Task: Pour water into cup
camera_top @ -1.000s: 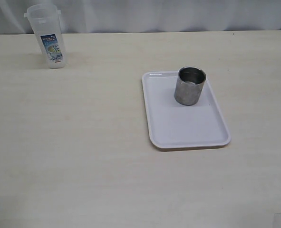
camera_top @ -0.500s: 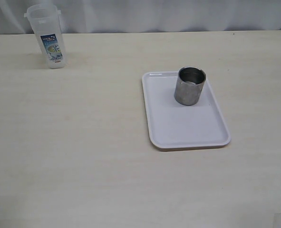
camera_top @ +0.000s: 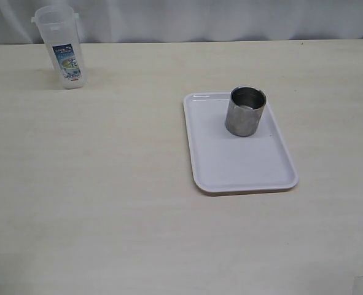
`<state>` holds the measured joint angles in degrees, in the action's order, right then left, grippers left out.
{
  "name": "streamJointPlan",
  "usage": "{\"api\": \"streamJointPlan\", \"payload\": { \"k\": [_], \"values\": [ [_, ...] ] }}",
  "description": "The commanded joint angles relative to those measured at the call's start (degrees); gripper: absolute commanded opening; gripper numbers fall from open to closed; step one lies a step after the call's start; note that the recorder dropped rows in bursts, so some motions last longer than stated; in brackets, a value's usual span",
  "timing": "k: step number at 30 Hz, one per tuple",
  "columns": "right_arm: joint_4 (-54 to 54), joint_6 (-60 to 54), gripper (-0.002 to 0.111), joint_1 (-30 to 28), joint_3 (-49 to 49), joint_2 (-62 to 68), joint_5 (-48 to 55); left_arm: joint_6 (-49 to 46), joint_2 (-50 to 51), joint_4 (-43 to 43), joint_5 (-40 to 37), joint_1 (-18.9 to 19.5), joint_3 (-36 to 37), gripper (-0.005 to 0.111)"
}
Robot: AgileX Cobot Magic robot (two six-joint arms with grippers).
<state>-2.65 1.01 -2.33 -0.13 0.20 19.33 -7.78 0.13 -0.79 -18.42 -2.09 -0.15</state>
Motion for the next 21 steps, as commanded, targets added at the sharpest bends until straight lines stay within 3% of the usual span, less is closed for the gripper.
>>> {"api": "streamJointPlan", "payload": {
  "k": [1, 21],
  "values": [
    [0.32, -0.28, 0.004, -0.14, 0.13, -0.20, 0.28, 0.16, -0.13, 0.46, 0.68, -0.58, 0.15, 0.000],
    [1.39, -0.28, 0.004, -0.14, 0.13, -0.20, 0.28, 0.16, -0.13, 0.46, 0.68, -0.58, 0.15, 0.000]
  ]
}}
